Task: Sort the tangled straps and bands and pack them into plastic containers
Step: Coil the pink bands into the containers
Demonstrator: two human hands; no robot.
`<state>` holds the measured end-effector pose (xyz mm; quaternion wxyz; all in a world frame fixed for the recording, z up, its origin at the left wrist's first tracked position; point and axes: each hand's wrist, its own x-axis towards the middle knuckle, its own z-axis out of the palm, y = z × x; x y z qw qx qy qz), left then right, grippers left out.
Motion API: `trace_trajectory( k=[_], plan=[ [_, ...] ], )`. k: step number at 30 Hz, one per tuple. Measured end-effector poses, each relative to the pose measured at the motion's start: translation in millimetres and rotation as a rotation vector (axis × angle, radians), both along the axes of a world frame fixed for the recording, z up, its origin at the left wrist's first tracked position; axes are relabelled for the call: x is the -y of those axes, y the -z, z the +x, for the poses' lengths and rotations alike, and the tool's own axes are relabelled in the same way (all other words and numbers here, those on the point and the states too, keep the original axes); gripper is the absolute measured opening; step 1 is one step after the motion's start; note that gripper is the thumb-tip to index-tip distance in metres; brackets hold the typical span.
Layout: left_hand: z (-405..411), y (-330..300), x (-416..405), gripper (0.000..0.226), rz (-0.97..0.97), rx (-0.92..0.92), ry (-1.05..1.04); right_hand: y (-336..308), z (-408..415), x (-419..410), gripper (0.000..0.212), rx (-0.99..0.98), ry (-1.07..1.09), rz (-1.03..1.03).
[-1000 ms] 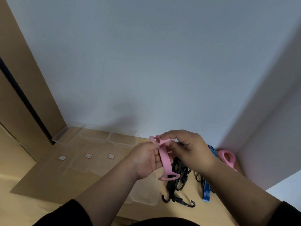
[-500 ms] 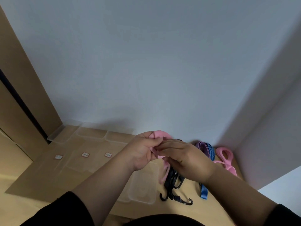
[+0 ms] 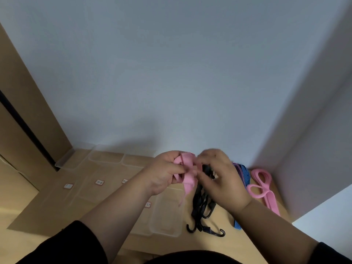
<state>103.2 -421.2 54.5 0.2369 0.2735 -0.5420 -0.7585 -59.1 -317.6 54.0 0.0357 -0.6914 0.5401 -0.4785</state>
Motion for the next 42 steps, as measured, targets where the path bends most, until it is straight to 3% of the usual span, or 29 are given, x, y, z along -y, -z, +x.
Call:
trace_trajectory(
  k=[3, 5, 7, 13, 16, 20, 26, 28, 33, 38, 42],
  plan=[
    [-1.3, -1.2, -4.8, 0.045, -0.075, 0.081, 0.027, -20.5, 2.1, 5.2, 0.047, 0.178, 0.101, 0.283],
    [-0.9, -2.9, -7.0, 0.042, -0.097, 0.098, 0.049, -29.6, 2.6, 9.3, 0.033, 0.141, 0.085, 0.4],
    [0.6, -4.9, -7.6, 0.036, -0.107, 0.12, 0.049, -34.4, 2.8, 12.2, 0.021, 0.081, 0.075, 0.407],
    [5.2, -4.8, -9.7, 0.014, -0.081, 0.14, 0.006, -38.2, 9.0, 18.7, 0.014, 0.092, 0.117, 0.485],
    [7.1, 1.9, -16.4, 0.025, -0.004, 0.087, -0.006, -43.0, 11.2, 21.5, 0.012, 0.046, 0.159, 0.477],
    [9.5, 9.1, -28.4, 0.022, 0.025, 0.068, -0.054, -42.6, 15.5, 22.6, 0.013, 0.021, 0.167, 0.453],
    [9.9, 11.2, -48.2, 0.019, -0.091, 0.208, -0.071, -40.0, 19.6, 23.8, 0.015, 0.025, 0.176, 0.413],
    [11.2, 10.2, -54.8, 0.019, -0.03, 0.216, -0.086, -41.9, 20.6, 23.1, 0.015, 0.032, 0.179, 0.402],
    [11.7, 11.1, -57.9, 0.023, 0.342, 0.101, -0.105, -42.1, 27.1, 15.3, 0.012, -0.022, 0.127, 0.376],
    [12.5, 16.8, -64.6, 0.025, 0.417, -0.042, 0.061, -34.9, 28.3, 16.9, 0.018, -0.122, 0.118, 0.363],
    [8.1, 22.9, -66.7, 0.04, 0.478, 0.043, -0.046, -26.5, 23.8, 19.3, 0.018, -0.13, 0.125, 0.347]
  ],
)
